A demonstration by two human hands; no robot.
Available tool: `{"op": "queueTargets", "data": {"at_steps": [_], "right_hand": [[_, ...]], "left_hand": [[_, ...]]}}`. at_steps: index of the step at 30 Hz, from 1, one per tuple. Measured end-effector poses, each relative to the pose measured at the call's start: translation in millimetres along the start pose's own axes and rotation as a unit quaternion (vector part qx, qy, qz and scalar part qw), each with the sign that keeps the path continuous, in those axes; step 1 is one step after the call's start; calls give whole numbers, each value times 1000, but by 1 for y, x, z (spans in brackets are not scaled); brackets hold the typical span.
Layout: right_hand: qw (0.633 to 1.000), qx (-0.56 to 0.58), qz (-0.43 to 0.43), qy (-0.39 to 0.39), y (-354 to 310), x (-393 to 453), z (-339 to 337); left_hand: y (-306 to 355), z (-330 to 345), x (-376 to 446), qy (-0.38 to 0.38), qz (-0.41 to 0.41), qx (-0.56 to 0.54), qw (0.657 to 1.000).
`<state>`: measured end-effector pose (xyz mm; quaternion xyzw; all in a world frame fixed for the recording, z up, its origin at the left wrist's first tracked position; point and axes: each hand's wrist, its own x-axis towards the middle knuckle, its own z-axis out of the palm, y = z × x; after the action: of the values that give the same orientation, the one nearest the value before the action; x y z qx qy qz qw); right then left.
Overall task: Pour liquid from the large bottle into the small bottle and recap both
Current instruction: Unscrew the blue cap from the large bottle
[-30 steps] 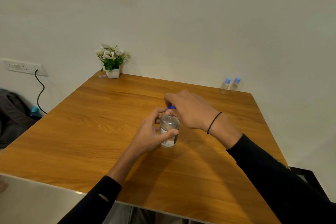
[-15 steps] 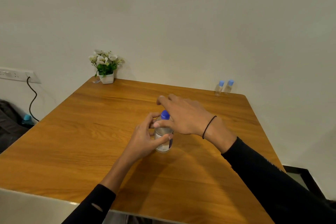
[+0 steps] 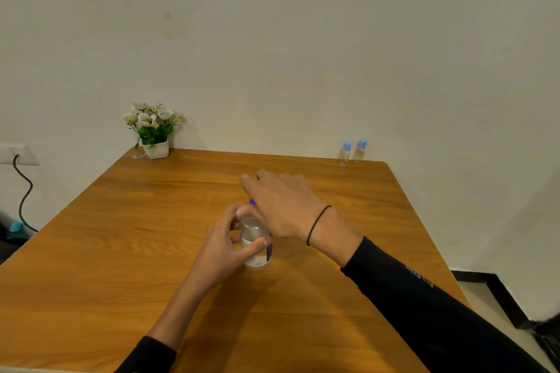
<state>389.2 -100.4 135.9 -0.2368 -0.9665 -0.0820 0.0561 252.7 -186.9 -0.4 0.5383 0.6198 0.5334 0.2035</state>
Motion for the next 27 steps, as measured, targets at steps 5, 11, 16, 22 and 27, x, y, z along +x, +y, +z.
{"op": "queueTargets", "data": {"at_steps": [5, 11, 16, 22, 27], "right_hand": [[999, 33, -27, -14, 3, 0, 0], [1000, 17, -18, -14, 1, -2, 0], [992, 98, -55, -63, 10, -1, -1], [999, 45, -17, -10, 1, -3, 5], [997, 44, -58, -17, 5, 1, 6]], "left_hand": [[-1, -1, 1, -1, -8, 4, 1000], [-1, -1, 0, 2, 0, 8, 1000], [1, 0, 0, 4, -1, 18, 1000], [4, -1, 0, 0, 6, 13, 1000], [4, 0, 0, -3, -4, 2, 1000]]}}
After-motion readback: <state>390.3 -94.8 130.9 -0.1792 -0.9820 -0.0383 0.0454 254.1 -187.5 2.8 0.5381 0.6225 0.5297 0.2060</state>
